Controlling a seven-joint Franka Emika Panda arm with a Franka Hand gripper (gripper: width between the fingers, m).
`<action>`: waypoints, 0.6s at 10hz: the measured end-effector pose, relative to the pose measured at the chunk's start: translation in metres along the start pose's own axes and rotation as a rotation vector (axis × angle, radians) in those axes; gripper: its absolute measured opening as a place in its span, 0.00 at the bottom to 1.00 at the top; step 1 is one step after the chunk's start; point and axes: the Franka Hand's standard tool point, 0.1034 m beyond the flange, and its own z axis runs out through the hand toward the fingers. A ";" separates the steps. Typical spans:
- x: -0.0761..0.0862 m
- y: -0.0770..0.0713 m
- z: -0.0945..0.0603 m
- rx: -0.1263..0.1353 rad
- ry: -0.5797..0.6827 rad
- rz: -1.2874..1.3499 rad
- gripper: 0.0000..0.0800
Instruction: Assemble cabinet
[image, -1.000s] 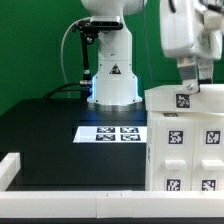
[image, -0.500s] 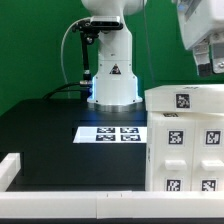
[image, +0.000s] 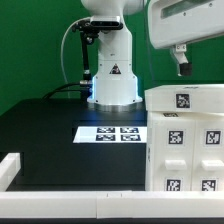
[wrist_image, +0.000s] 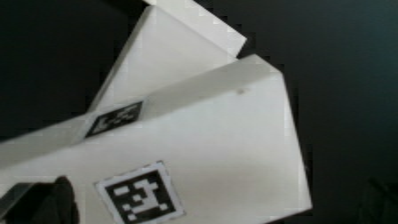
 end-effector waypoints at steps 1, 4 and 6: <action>0.003 0.003 0.000 -0.011 0.005 -0.047 1.00; 0.007 0.007 0.000 -0.035 0.018 -0.269 1.00; 0.008 0.007 0.000 -0.055 0.003 -0.607 1.00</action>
Offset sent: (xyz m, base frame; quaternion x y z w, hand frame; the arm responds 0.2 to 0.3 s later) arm 0.0000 0.0000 0.0000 0.0000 0.0000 -0.1938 0.9810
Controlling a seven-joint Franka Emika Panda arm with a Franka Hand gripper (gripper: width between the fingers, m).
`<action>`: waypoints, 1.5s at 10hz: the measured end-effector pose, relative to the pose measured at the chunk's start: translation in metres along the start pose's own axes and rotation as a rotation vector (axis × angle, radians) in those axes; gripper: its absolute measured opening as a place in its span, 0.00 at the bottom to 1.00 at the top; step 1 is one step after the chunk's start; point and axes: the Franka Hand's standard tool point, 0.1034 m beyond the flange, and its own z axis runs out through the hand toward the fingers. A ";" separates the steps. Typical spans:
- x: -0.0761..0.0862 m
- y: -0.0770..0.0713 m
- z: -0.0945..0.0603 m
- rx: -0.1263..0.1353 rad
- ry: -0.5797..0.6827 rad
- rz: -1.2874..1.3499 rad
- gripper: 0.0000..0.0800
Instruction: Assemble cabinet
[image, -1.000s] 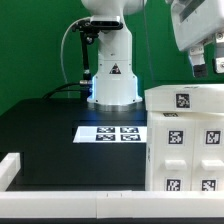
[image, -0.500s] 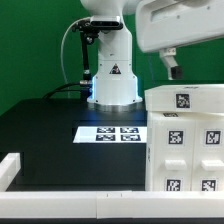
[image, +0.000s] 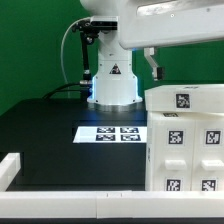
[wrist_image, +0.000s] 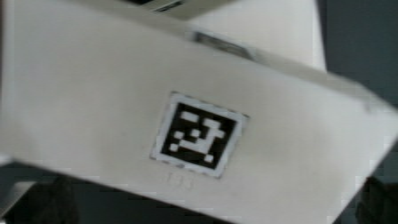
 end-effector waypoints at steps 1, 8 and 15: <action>0.000 -0.004 -0.004 0.010 0.021 -0.049 1.00; 0.000 -0.004 -0.008 -0.078 -0.036 -0.688 1.00; -0.008 0.004 0.006 -0.100 -0.212 -0.655 1.00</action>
Offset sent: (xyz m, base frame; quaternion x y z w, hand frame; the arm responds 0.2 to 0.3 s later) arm 0.0000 0.0000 0.0000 0.0000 0.0000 -0.1938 0.9810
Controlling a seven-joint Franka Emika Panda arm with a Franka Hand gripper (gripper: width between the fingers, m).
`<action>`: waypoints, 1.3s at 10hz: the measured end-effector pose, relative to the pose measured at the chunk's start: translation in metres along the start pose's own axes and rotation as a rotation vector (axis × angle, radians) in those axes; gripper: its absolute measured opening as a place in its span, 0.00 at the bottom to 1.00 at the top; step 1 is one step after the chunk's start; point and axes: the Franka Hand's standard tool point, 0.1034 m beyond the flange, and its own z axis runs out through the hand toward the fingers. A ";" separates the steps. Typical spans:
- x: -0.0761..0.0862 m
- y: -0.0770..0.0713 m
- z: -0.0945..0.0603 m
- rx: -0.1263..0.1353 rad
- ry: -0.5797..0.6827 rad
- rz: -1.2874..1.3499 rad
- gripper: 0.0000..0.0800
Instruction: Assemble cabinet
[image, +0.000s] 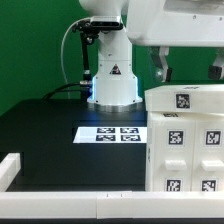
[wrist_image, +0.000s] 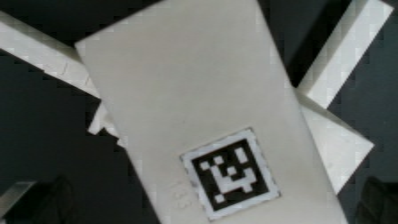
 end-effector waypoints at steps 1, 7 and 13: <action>0.001 0.000 0.002 -0.008 0.008 0.011 1.00; 0.009 -0.011 0.020 -0.049 0.049 0.113 1.00; 0.007 -0.007 0.019 -0.042 0.057 0.462 0.70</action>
Offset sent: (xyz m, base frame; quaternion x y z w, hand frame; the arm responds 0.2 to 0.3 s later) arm 0.0007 0.0206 -0.0174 -0.0032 0.0174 0.0248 0.9995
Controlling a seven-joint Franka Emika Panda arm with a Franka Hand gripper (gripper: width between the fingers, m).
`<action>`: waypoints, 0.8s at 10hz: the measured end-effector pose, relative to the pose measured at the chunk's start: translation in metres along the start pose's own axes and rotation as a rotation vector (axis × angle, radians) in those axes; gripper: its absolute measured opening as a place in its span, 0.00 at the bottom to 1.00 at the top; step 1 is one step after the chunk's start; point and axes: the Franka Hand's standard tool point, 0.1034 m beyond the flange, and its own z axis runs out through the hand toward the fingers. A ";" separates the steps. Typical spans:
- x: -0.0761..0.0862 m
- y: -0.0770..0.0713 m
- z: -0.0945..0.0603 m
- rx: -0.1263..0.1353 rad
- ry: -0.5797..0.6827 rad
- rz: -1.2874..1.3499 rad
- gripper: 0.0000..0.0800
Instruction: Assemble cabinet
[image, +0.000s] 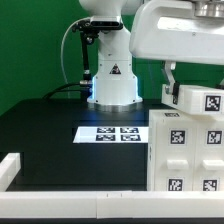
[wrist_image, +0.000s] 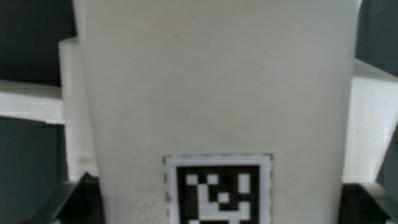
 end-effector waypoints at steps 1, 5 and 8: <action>0.000 0.001 0.001 -0.001 -0.001 0.102 0.70; 0.002 0.005 0.003 -0.009 -0.001 0.741 0.70; 0.005 0.005 0.001 -0.012 0.009 0.922 0.70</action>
Offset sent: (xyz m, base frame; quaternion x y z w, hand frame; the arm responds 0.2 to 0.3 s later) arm -0.0109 -0.0107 -0.0191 -0.0223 -0.0841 0.3538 0.9313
